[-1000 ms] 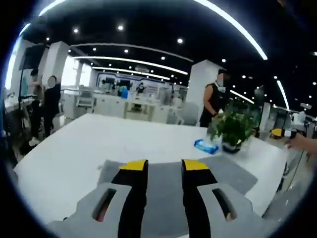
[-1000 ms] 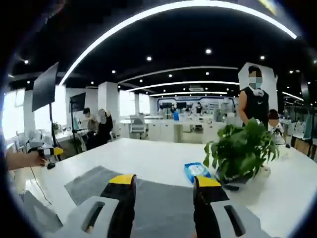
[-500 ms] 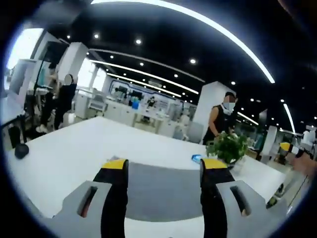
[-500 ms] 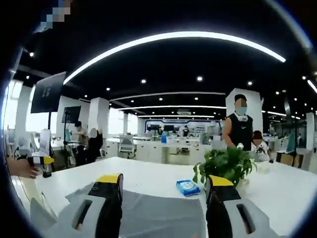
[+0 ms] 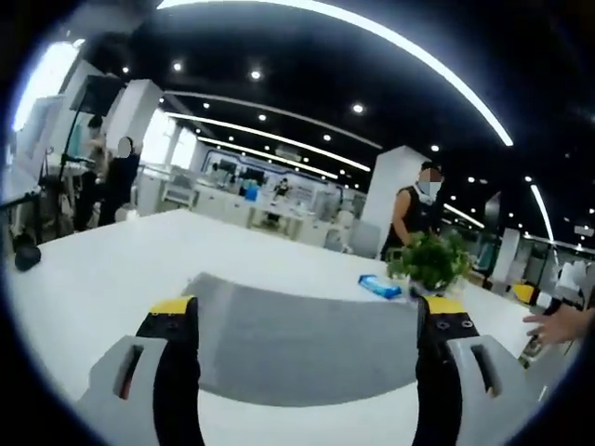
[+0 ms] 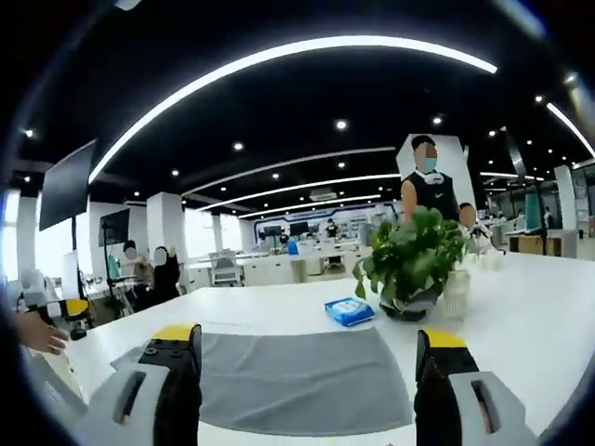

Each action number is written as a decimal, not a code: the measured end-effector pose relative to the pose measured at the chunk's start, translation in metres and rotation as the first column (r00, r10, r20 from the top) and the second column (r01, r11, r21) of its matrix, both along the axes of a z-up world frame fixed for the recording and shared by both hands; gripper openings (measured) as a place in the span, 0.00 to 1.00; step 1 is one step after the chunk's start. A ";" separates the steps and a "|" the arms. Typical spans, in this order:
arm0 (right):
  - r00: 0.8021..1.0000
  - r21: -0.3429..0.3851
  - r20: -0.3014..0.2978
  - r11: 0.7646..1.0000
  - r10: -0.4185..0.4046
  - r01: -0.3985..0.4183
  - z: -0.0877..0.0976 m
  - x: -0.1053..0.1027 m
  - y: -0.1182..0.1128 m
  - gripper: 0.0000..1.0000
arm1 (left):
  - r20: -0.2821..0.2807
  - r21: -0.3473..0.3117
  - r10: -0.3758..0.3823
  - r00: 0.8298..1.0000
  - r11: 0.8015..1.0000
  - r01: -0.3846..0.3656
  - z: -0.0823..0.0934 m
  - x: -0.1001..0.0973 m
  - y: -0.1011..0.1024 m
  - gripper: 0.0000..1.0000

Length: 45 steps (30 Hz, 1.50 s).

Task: Open the folded towel by lifting each exposed corner and separating the folded layers until the towel lies flat within the target outline without major curled edges

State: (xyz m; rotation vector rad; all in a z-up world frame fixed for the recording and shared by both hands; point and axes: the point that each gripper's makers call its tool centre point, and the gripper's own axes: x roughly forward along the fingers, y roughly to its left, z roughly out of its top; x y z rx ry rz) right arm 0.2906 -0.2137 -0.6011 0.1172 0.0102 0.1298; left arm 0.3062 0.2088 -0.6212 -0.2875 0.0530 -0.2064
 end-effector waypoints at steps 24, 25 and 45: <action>1.000 -0.043 -0.020 0.999 -0.006 0.005 -0.017 0.016 -0.007 1.00 | -0.017 0.157 -0.184 0.983 0.970 0.184 -0.020 0.009 -0.046 0.99; 1.000 -0.048 -0.023 0.999 -0.006 0.005 -0.017 0.016 -0.006 1.00 | -0.017 0.154 -0.182 0.983 0.971 0.183 -0.021 0.009 -0.045 0.99; 0.998 -0.066 -0.055 0.998 0.002 -0.006 -0.023 0.015 -0.009 1.00 | -0.061 0.249 -0.176 0.983 0.951 0.186 -0.031 0.008 -0.049 0.99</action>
